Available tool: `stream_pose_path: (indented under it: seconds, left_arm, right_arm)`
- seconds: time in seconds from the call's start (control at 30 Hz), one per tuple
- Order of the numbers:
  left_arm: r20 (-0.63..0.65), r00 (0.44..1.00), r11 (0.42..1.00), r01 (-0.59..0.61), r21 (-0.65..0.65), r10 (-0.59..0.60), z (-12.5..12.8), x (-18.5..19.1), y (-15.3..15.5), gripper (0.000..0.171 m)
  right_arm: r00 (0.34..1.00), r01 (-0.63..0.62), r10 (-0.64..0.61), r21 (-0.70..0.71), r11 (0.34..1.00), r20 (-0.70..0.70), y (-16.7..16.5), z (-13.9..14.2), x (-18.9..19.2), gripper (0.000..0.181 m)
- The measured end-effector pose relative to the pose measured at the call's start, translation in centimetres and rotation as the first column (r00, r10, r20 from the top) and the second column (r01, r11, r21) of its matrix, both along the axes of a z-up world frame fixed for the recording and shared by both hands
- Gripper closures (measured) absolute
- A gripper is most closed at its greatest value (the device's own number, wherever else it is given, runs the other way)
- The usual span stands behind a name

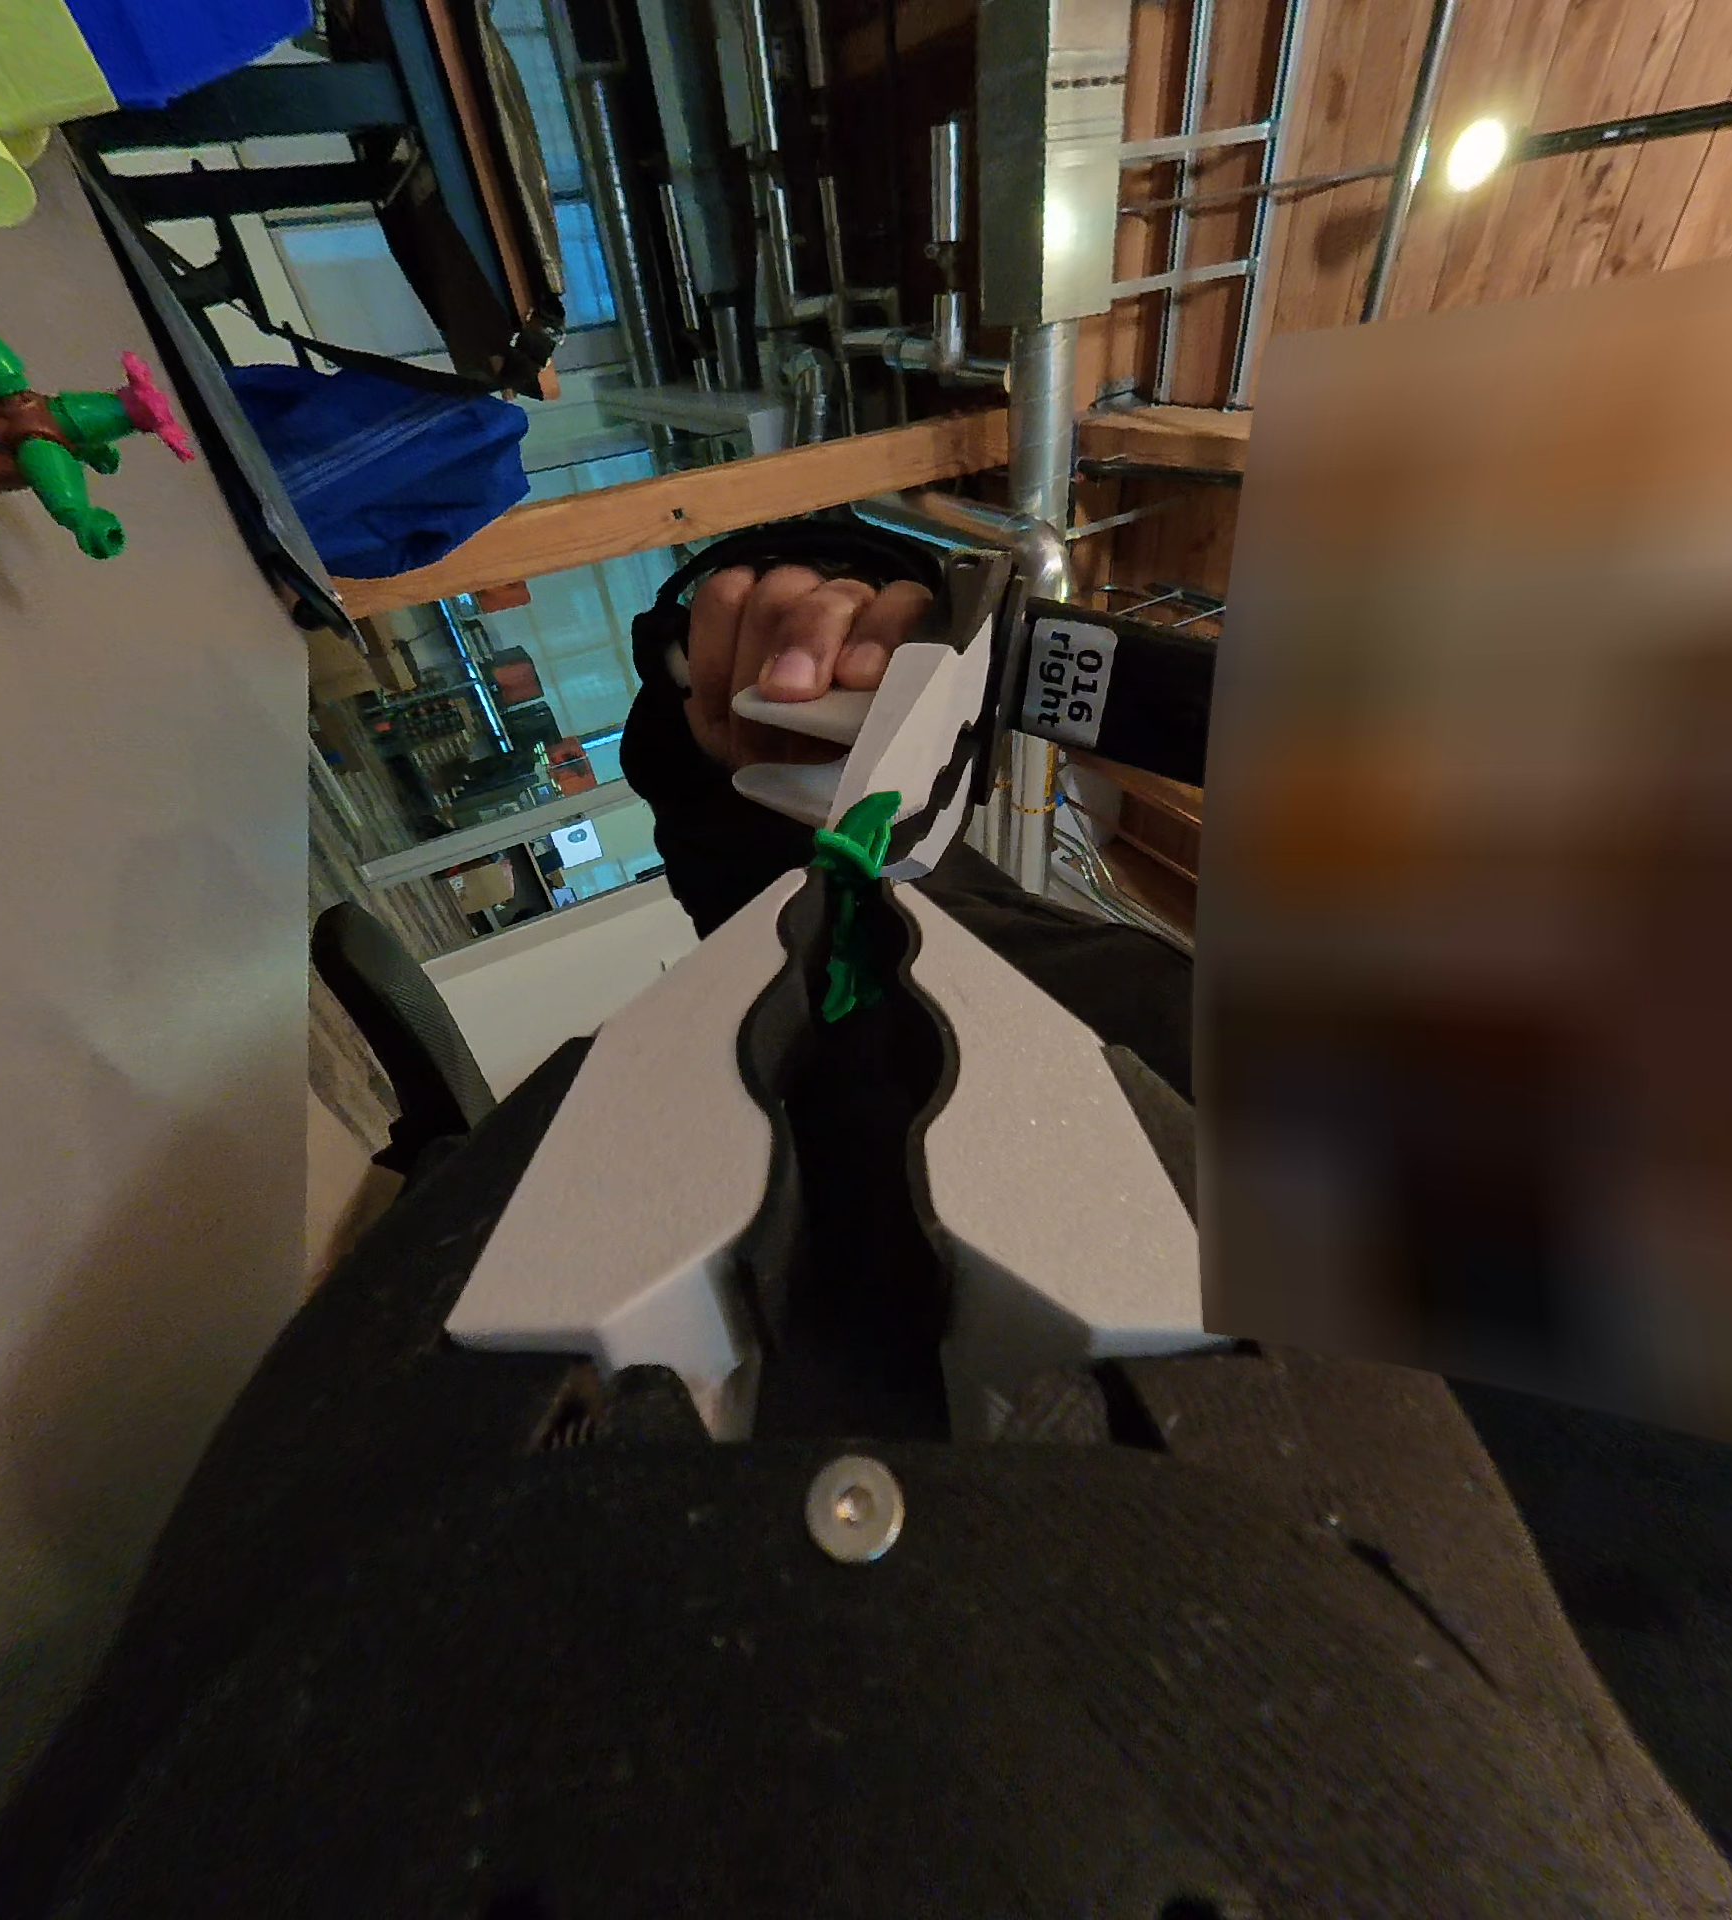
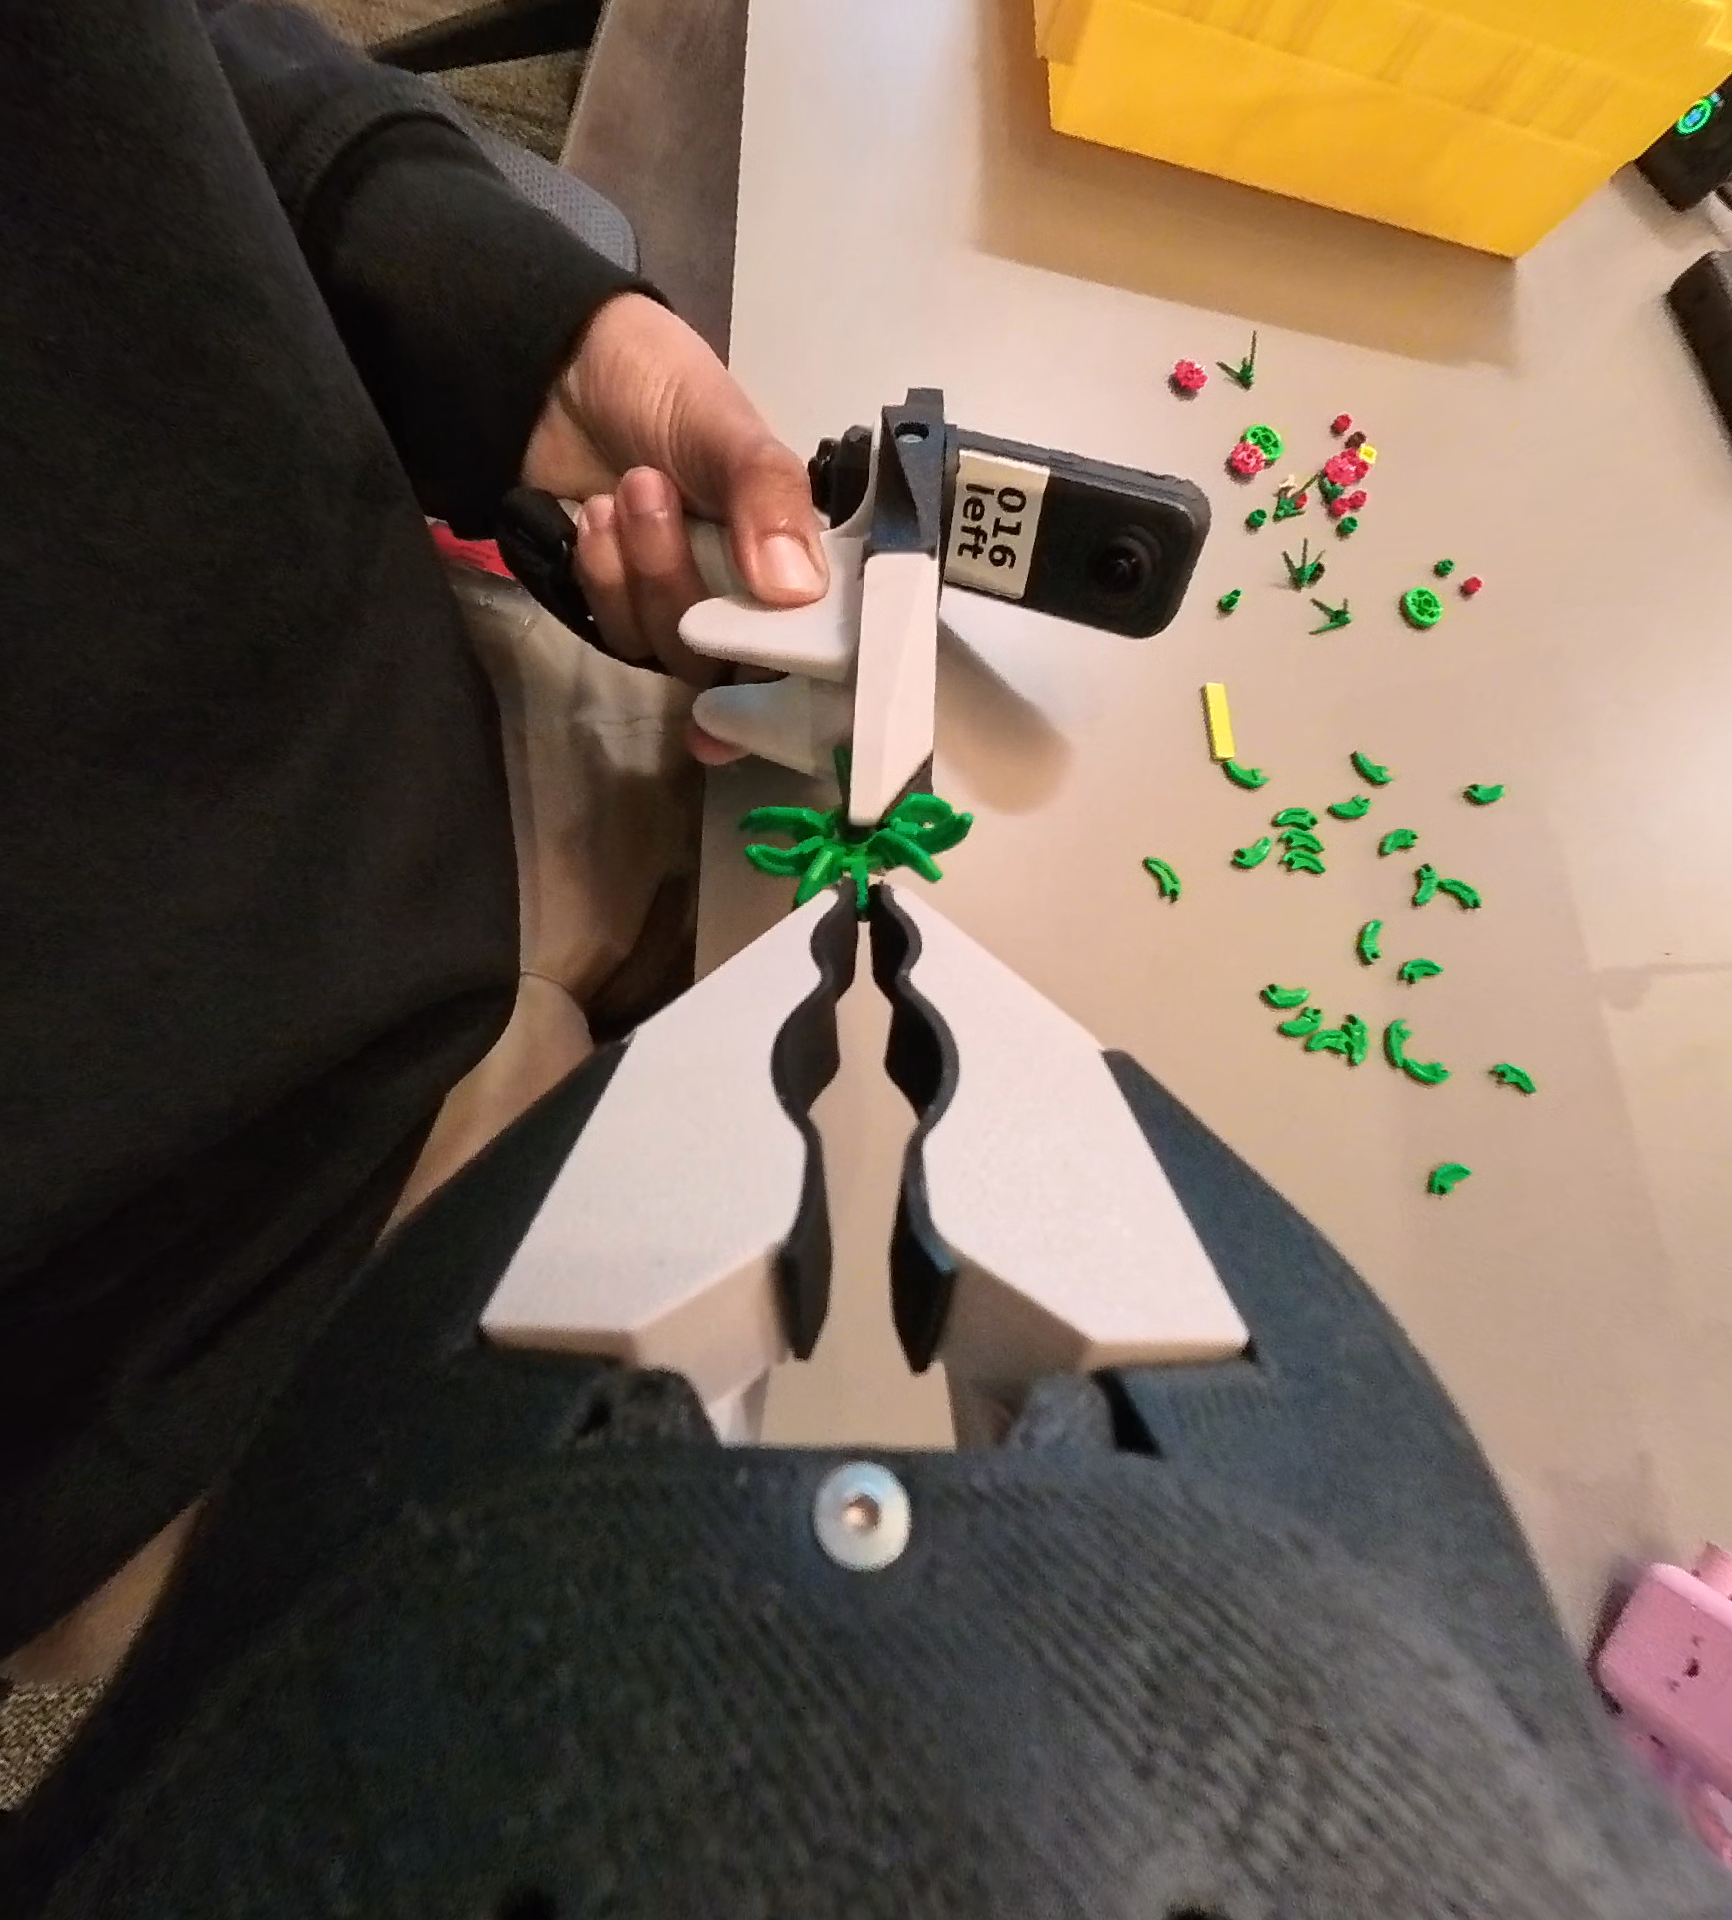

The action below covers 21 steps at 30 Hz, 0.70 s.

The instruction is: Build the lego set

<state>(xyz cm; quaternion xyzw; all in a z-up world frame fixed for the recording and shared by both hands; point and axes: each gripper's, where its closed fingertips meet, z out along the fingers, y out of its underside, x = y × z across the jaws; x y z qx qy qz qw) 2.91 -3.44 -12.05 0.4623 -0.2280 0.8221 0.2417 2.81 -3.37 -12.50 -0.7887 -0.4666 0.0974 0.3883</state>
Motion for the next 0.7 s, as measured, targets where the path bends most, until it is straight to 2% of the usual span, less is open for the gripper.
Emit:
stream_pose_path:
  seconds: [0.03, 0.53, 0.7]
  left_arm:
    - [-0.003, 1.0, 1.0, -0.002, 0.007, 0.002, -0.04, 0.04, -0.03, 0.165]
    - [-0.001, 1.0, 0.999, -0.023, -0.022, 0.023, -0.07, 0.38, -0.11, 0.165]
    - [-0.026, 0.999, 1.0, -0.029, 0.006, 0.03, -0.75, 0.66, -0.09, 0.165]
  right_arm:
    - [1.0, 0.0, 0.0, -0.003, 1.0, 0.004, 0.0, -0.14, 0.0, 0.18]
    - [1.0, -0.001, 0.0, -0.028, 1.0, -0.026, -0.07, -0.13, 0.06, 0.181]
    - [1.0, -0.008, 0.008, -0.038, 0.999, 0.014, 0.0, -0.8, 0.33, 0.18]
